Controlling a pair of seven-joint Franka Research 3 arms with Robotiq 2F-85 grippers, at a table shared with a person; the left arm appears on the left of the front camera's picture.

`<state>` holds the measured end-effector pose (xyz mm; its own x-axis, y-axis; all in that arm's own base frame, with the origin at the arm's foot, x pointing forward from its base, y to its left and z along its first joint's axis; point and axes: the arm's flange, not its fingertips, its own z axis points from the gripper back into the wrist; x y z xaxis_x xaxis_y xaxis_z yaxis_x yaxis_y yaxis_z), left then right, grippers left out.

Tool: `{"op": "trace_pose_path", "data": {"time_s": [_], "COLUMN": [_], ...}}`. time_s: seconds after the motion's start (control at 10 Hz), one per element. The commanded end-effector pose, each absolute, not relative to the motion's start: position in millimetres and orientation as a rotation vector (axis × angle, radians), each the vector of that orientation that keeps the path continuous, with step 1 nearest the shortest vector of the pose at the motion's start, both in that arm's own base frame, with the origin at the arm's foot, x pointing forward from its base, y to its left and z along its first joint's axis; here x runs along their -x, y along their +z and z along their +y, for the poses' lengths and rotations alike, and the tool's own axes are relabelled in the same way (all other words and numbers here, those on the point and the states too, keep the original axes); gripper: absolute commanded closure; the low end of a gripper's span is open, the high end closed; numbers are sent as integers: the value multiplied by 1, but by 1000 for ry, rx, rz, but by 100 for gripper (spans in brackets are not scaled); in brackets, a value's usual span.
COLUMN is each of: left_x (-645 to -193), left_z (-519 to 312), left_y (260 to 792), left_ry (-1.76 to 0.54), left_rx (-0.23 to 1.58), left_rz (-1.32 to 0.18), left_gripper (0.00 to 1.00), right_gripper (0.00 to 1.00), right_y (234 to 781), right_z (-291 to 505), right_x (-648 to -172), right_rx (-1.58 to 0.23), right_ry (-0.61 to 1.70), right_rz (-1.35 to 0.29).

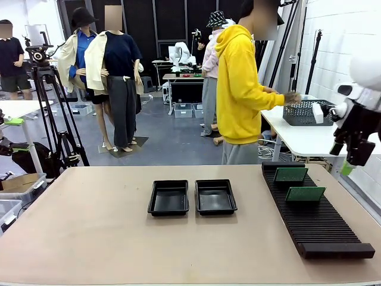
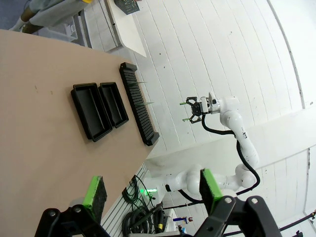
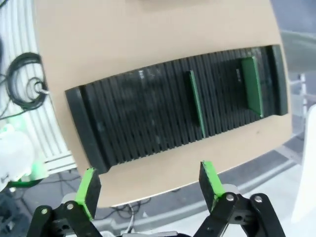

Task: Inspect and transfer BCBs to ESD trays.
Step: Pick up the Blank PCB from the PCB Rack and place it in the left ESD tray.

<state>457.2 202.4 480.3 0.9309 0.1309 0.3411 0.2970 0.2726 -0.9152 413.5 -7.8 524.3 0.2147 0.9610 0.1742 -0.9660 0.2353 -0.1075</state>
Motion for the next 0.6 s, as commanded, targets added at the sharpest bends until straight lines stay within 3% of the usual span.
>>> {"op": "trace_pose_path", "data": {"time_s": [0.0, 0.5], "left_x": [-457, -457], "left_z": [202, 202], "left_y": [484, 484], "left_ry": [-100, -100], "left_rx": [1299, 1299], "left_rz": [-386, -386], "left_gripper": [0, 0], "right_gripper": [0, 0], "right_y": [505, 481], "right_z": [3, 9], "right_x": [-429, -483], "right_rx": [30, 109], "right_ry": [1316, 1539], "right_rz": [-215, -149]}}
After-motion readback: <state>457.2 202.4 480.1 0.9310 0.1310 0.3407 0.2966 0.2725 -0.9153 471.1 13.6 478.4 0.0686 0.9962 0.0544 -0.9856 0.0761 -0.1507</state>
